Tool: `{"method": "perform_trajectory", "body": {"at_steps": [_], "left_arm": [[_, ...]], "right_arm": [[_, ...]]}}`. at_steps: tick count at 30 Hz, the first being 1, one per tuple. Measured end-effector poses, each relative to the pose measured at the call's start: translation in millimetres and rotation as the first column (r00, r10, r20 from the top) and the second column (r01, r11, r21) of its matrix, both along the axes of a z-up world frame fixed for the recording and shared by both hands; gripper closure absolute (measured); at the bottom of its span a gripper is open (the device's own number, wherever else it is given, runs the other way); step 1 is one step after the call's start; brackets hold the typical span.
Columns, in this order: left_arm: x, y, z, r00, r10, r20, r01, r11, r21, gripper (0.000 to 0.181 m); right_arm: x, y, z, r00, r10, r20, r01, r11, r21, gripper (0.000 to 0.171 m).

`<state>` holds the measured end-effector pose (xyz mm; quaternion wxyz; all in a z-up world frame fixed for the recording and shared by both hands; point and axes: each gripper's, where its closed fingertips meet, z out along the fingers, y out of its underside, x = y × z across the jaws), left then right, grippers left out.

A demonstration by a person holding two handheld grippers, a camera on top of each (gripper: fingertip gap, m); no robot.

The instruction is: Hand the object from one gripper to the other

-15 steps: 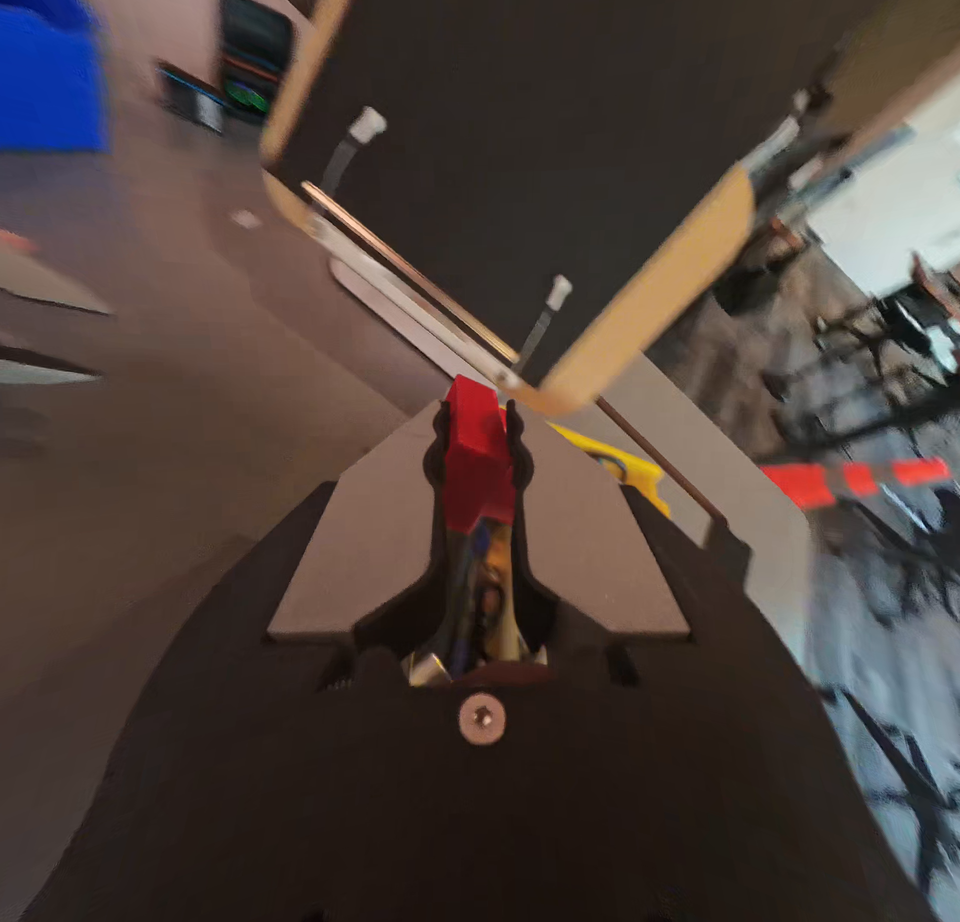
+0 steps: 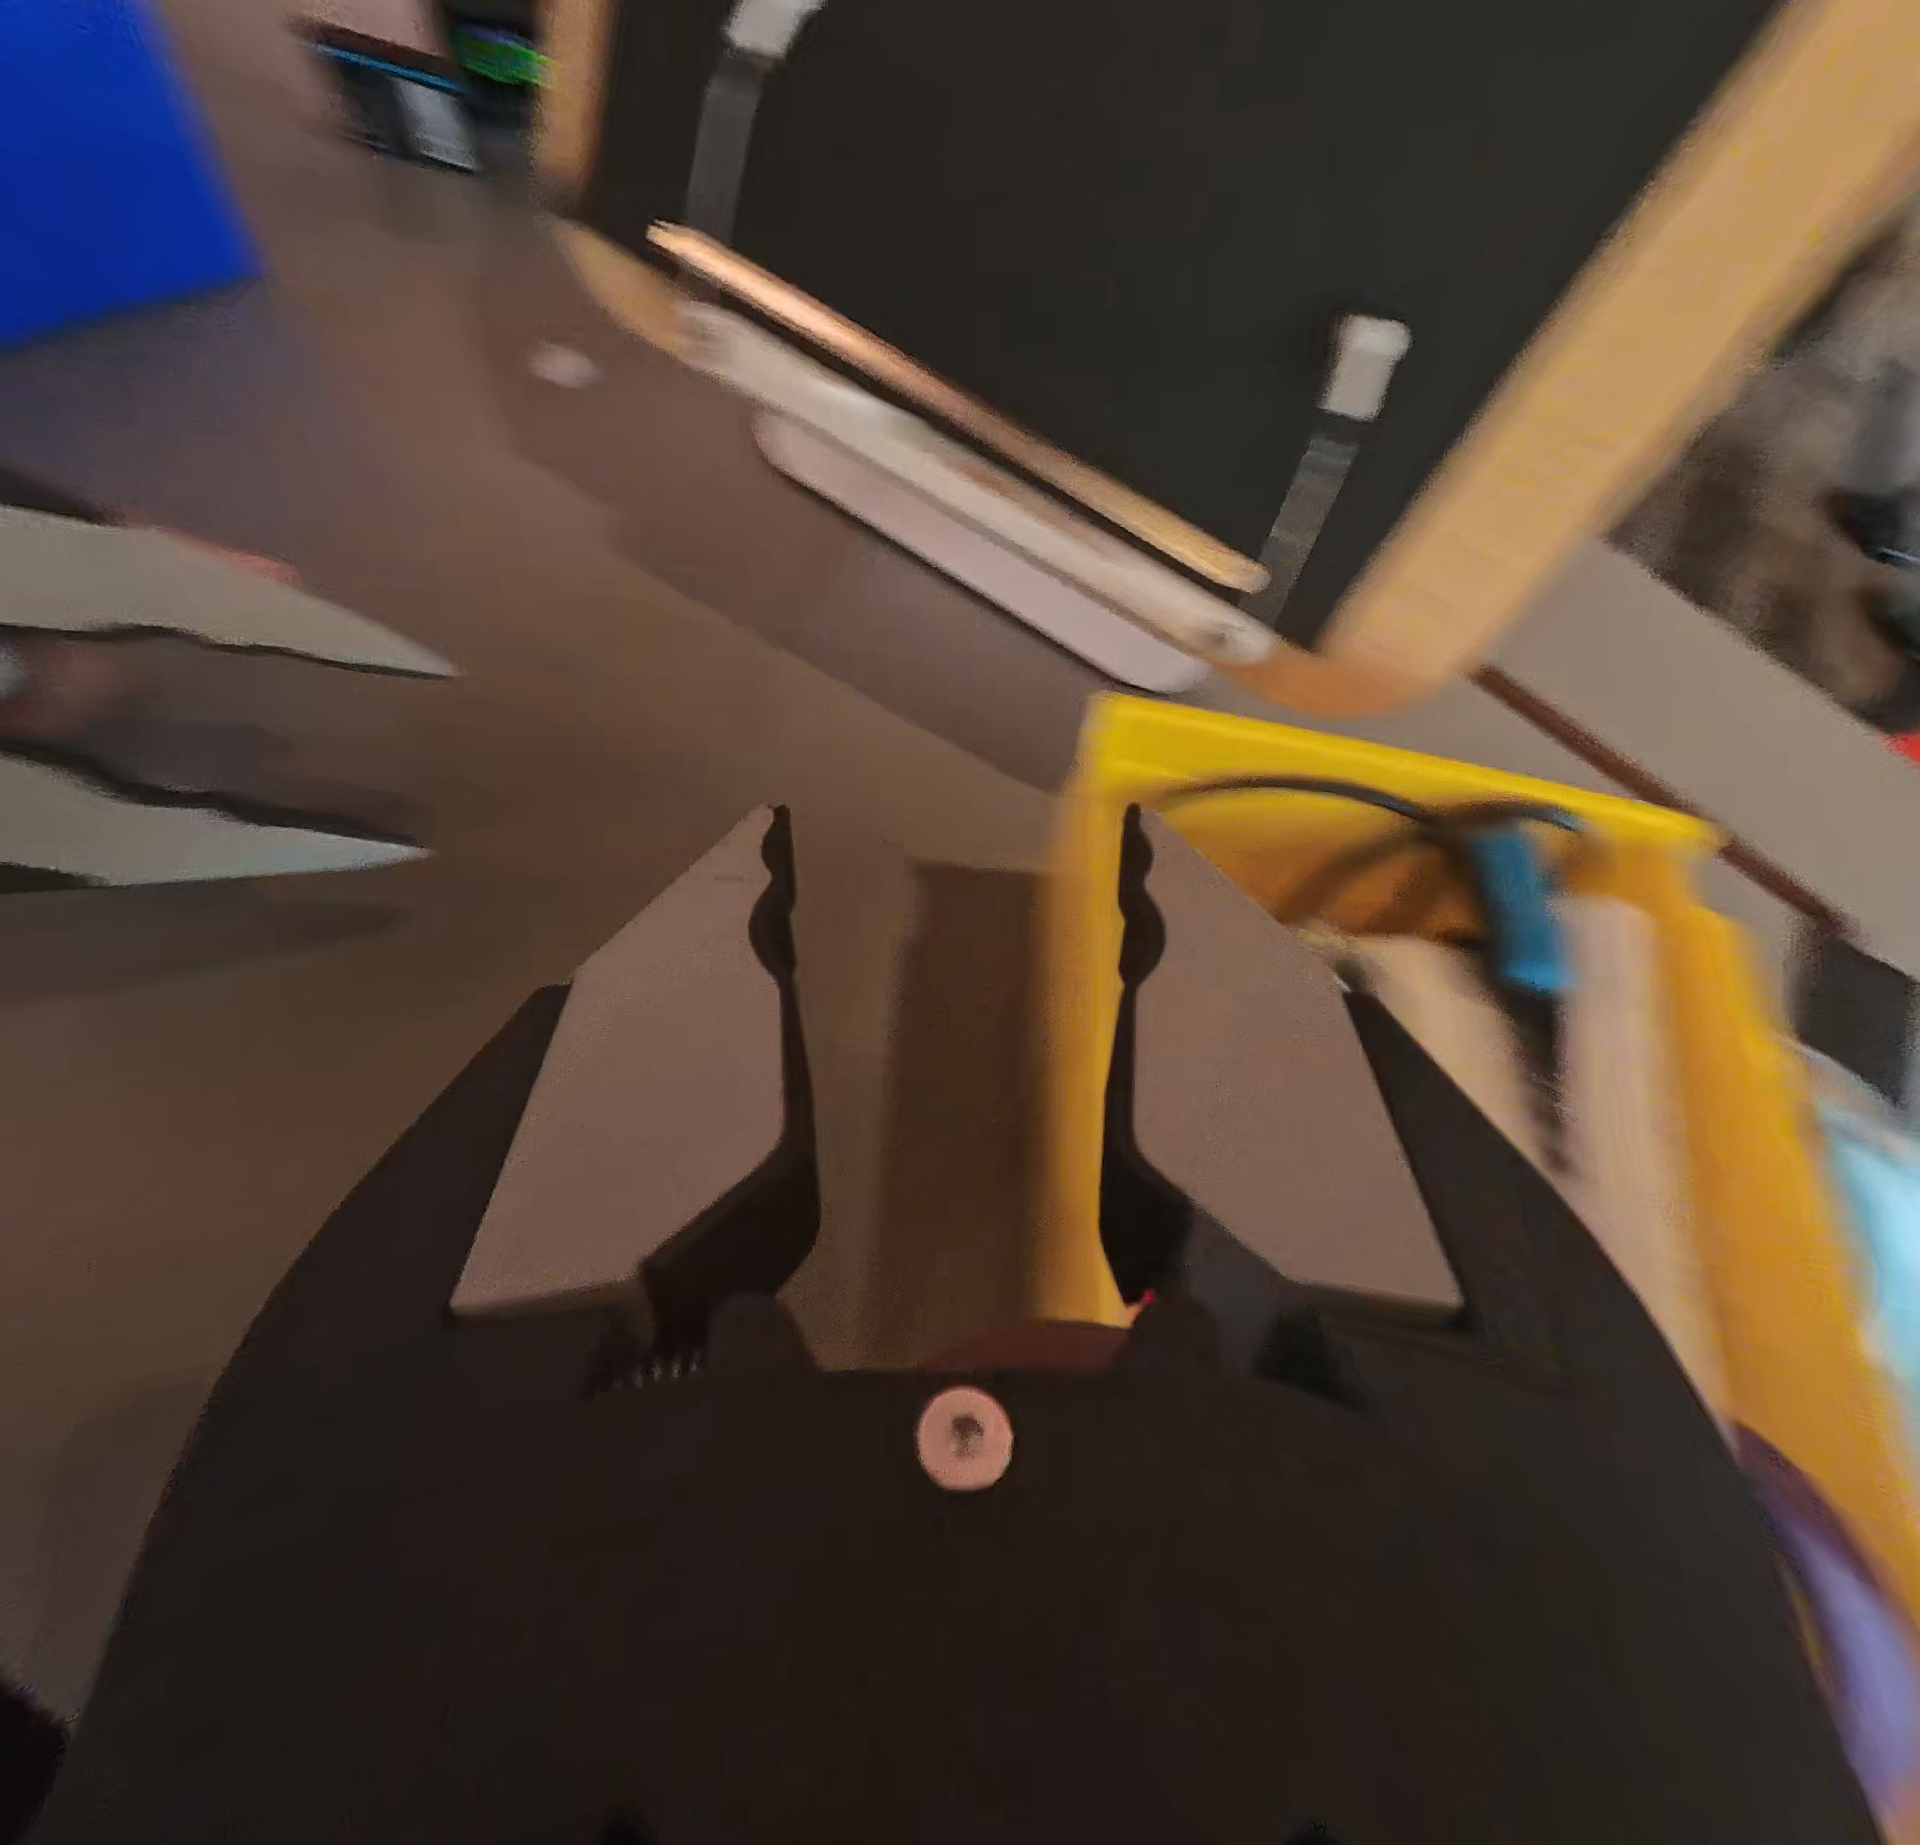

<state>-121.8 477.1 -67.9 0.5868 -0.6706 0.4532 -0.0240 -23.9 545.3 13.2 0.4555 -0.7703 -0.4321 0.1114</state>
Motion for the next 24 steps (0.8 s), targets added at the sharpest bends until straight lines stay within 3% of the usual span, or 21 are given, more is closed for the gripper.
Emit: {"method": "perform_trajectory", "body": {"at_steps": [3,6,9,11,14,17,24], "left_arm": [[5,-23,9,0.999,0.014,0.037,-0.007,0.983,-0.184,0.157],[-8,-63,69,0.996,-0.016,0.092,0.032,0.984,-0.173,0.166],[-82,-77,138,0.989,0.032,0.143,-0.012,0.991,-0.137,0.169],[-172,-52,151,0.975,0.212,0.065,-0.202,0.970,-0.137,0.158],[-292,-21,100,0.920,0.383,-0.078,-0.383,0.843,-0.377,0.146],[-354,4,43,0.885,0.448,-0.130,-0.441,0.716,-0.541,0.144],[-358,26,-24,0.883,0.381,-0.273,-0.459,0.585,-0.669,0.138]], "right_arm": [[-57,-26,-33,0.988,0.141,-0.069,-0.144,0.989,-0.042,0.114],[-87,-26,-70,0.978,0.196,-0.066,-0.202,0.973,-0.111,0.111],[-102,-20,-87,0.975,0.216,-0.059,-0.222,0.963,-0.150,0.107],[-110,-18,-91,0.972,0.227,-0.051,-0.233,0.961,-0.153,0.107],[-119,-15,-97,0.967,0.255,-0.022,-0.255,0.956,-0.145,0.107],[-129,-14,-101,0.962,0.273,-0.010,-0.272,0.953,-0.136,0.108],[-138,-18,-105,0.951,0.310,-0.007,-0.308,0.943,-0.129,0.108]]}}
